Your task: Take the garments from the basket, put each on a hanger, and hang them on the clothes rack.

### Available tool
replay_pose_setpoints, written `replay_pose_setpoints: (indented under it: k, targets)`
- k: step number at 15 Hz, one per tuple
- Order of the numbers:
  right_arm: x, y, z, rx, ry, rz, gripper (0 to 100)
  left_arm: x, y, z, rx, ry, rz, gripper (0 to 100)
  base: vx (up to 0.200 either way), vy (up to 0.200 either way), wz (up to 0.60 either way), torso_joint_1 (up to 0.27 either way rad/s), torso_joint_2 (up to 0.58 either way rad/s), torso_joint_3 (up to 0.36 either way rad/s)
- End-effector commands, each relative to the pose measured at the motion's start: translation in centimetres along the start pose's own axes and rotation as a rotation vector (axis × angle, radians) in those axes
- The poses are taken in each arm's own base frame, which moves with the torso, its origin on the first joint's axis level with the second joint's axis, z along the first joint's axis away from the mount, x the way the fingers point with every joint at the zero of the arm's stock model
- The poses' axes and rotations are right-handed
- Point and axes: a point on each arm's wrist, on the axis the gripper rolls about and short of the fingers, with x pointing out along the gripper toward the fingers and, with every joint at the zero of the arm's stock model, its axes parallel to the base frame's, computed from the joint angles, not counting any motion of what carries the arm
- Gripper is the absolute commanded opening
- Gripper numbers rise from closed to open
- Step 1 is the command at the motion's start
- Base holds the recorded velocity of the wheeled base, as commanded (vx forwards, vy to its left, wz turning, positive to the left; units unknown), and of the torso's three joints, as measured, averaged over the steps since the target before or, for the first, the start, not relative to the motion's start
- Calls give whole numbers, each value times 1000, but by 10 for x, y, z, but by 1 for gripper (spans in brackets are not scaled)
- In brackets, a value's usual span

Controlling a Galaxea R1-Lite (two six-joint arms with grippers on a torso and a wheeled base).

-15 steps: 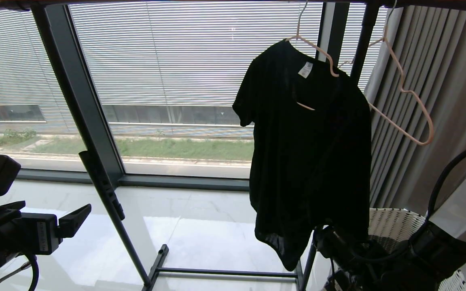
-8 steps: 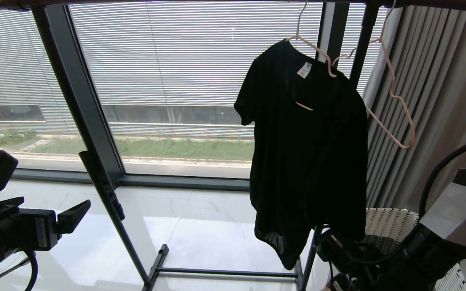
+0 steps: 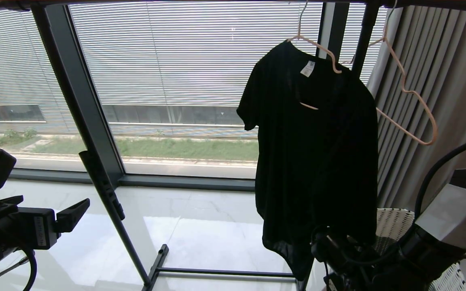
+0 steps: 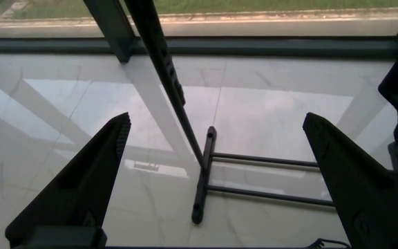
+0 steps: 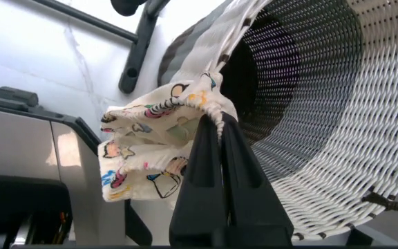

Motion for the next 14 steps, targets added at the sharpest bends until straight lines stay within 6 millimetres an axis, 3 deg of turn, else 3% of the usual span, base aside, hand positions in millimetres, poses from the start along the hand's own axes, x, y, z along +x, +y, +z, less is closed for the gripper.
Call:
replay_pose_setpoints:
  k: [1,4,7,10,14]
  targets:
    - [-9,-2,1,0,-21,8,0,-1,0,0,-1,-3,1,100,0,0,0,0,0,0]
    - [-50,5,2,-32,-126,76,0,1,0,1,0,0,0,100,0,0,0,0,0,0]
    - [-88,14,-27,-154,-167,143,0,0,0,-1,1,3,2,100,-133,0,0,2,2,3]
    - [-96,20,-39,-215,-173,168,0,0,0,1,-1,-4,2,100,-200,0,0,2,-2,-1]
    - [-100,23,-33,-217,-180,173,0,-1,1,2,-4,-10,3,100,-200,0,0,-1,4,1]
